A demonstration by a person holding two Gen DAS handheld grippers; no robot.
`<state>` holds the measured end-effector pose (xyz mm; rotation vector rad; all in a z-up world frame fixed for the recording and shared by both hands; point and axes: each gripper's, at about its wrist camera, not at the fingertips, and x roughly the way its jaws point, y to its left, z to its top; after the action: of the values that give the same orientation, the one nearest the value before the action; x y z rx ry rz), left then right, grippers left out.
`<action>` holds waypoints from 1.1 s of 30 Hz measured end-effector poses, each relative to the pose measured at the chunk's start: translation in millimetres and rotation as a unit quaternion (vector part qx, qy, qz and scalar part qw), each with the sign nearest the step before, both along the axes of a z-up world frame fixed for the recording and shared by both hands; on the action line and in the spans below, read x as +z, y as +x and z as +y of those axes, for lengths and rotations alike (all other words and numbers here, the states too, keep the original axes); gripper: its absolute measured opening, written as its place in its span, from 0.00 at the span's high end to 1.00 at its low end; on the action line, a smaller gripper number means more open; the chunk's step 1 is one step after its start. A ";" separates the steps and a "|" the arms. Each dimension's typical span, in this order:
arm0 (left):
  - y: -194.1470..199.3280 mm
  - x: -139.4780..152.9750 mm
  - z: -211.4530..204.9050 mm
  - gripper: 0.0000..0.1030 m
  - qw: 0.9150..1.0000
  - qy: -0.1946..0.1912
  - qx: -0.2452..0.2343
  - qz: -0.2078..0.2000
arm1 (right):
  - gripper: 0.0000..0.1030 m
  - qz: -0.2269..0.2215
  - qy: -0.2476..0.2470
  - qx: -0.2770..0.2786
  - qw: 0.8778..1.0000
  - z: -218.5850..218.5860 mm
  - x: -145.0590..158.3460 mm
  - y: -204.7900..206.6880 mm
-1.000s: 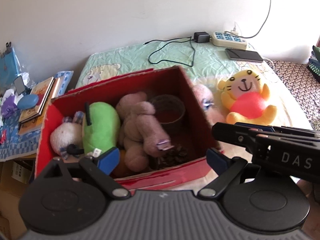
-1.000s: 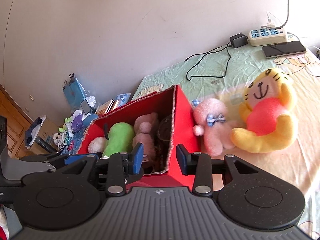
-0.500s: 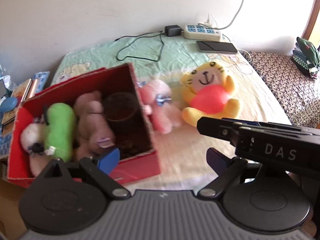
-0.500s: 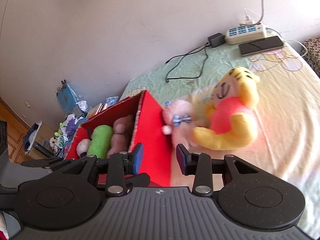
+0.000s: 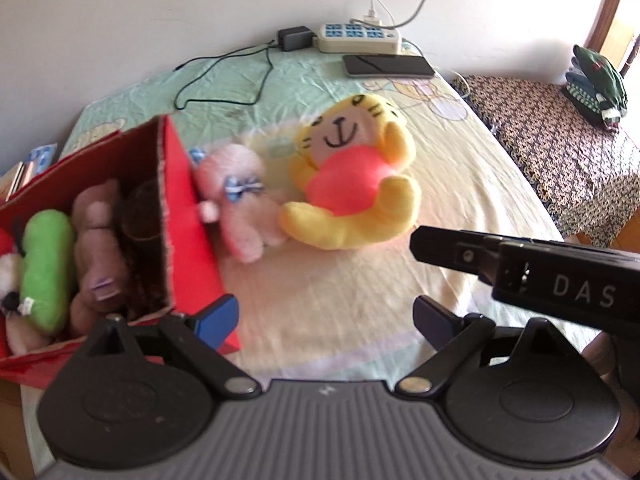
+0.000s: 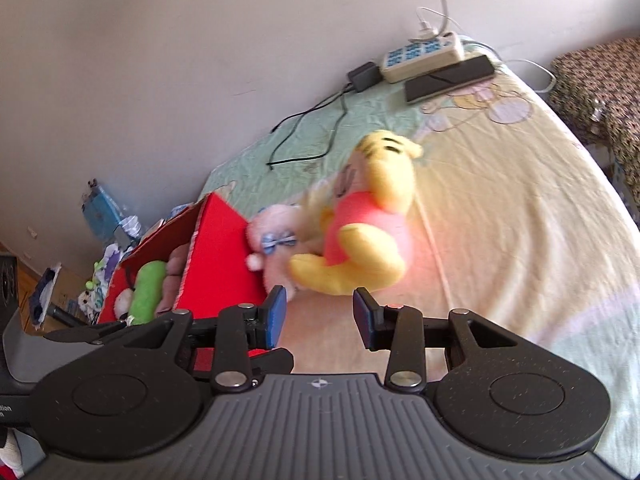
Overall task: Organize objects
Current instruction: 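Move the right gripper to the yellow tiger plush and grasp it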
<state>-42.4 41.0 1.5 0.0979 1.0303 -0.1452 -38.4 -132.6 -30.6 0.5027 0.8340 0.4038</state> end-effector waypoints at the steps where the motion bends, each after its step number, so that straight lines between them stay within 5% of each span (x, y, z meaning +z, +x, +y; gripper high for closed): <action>1: 1.9 -1.9 -3.0 0.09 1.000 0.000 -0.002 0.001 | 0.61 0.003 0.002 -0.004 1.000 -3.9 -1.9 1.8; 19: 57.6 -20.5 -25.6 0.09 1.000 -0.018 -0.007 0.006 | 0.55 0.041 0.047 -0.039 0.997 -48.4 -23.6 51.1; 23: 73.0 -20.2 -30.7 0.08 1.000 -0.013 -0.010 -0.002 | 0.47 0.046 0.068 -0.042 0.996 -51.0 -26.0 69.6; 33: 105.1 -35.8 -31.5 0.08 0.998 -0.055 -0.024 0.008 | 0.44 0.075 0.091 -0.028 0.993 -40.3 -48.0 109.4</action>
<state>62.7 9.5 -34.3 0.0203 1.0336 -0.2459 71.1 -172.9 -78.6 0.7315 0.9295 0.3956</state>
